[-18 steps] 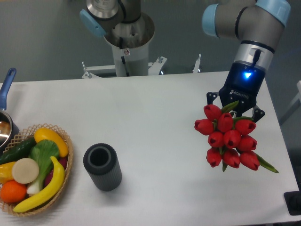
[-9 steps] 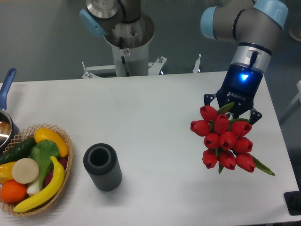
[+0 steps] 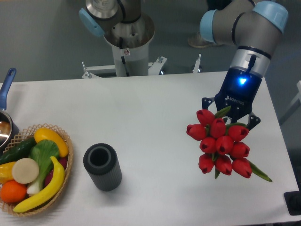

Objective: Insert the flowers into the vase
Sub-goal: 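Carry the red tulips over the dark grey vase, stems down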

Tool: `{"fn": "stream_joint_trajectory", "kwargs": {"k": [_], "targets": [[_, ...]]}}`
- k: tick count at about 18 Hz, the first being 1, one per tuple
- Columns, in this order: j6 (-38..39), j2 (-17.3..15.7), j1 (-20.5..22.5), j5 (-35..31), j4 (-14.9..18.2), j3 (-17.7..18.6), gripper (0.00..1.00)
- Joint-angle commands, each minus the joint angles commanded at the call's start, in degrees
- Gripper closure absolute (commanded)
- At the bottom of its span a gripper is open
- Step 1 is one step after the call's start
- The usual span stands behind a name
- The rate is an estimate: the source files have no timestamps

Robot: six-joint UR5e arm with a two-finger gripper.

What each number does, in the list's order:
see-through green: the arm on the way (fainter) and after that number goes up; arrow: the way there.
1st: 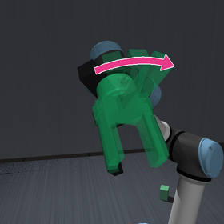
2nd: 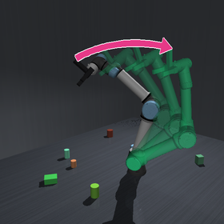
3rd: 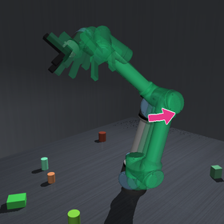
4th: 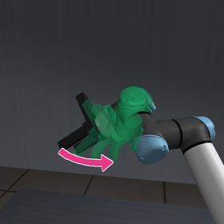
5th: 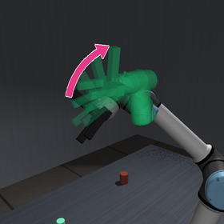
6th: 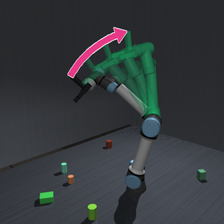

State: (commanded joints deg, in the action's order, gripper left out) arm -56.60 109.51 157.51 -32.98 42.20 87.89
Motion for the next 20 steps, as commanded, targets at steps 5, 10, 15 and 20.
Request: {"fn": "stream_joint_trajectory", "kwargs": {"k": [5, 10, 15, 20], "targets": [[-0.26, 0.18, -1.59, 11.95, -1.51, 0.7, 0.67], [-2.62, -0.52, -4.13, 23.91, -1.6, 4.39, 0.67], [-3.87, -0.87, -7.91, 30.96, -1.6, 4.57, 0.67], [-4.92, -1.49, -11.69, 31.05, -1.51, 3.52, 0.67]]}}
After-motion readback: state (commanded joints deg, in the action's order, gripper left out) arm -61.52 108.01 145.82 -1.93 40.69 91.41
